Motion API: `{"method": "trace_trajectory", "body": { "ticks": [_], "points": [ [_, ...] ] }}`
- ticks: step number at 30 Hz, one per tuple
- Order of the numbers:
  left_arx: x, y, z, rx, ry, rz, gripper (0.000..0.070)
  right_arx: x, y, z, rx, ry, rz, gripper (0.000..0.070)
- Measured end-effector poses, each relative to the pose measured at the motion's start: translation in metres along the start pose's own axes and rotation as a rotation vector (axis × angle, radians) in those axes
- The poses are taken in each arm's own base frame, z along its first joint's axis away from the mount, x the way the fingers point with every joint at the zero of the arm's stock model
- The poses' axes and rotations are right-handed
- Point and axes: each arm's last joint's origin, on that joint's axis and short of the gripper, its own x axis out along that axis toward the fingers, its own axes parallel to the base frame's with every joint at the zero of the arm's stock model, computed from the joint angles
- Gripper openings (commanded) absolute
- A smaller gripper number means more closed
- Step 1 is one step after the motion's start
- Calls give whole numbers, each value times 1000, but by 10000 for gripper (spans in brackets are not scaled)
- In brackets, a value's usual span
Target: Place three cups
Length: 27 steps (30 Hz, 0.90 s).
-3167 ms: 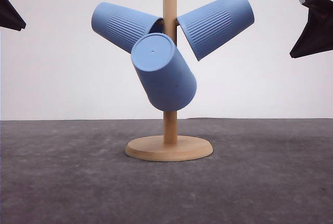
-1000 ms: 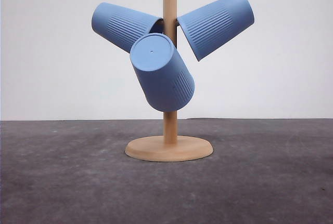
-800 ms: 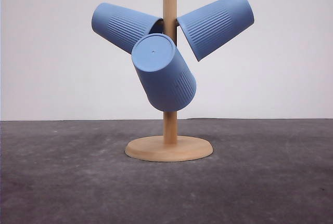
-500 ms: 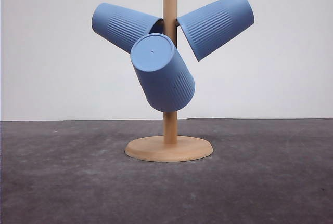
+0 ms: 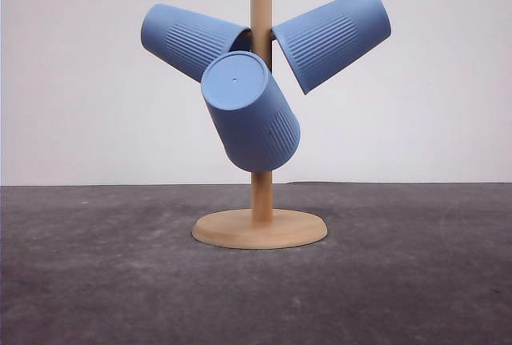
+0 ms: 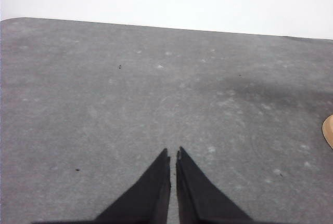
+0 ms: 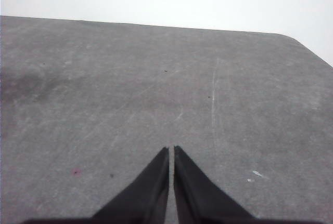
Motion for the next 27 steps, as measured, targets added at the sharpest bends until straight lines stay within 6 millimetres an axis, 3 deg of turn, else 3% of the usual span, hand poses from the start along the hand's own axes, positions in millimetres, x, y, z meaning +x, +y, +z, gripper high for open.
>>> {"method": "trace_trajectory", "body": {
  "ticks": [27],
  "points": [
    [0, 0, 0, 0, 0, 0, 0, 0, 0, 0, 0, 0, 0, 12]
  ]
}}
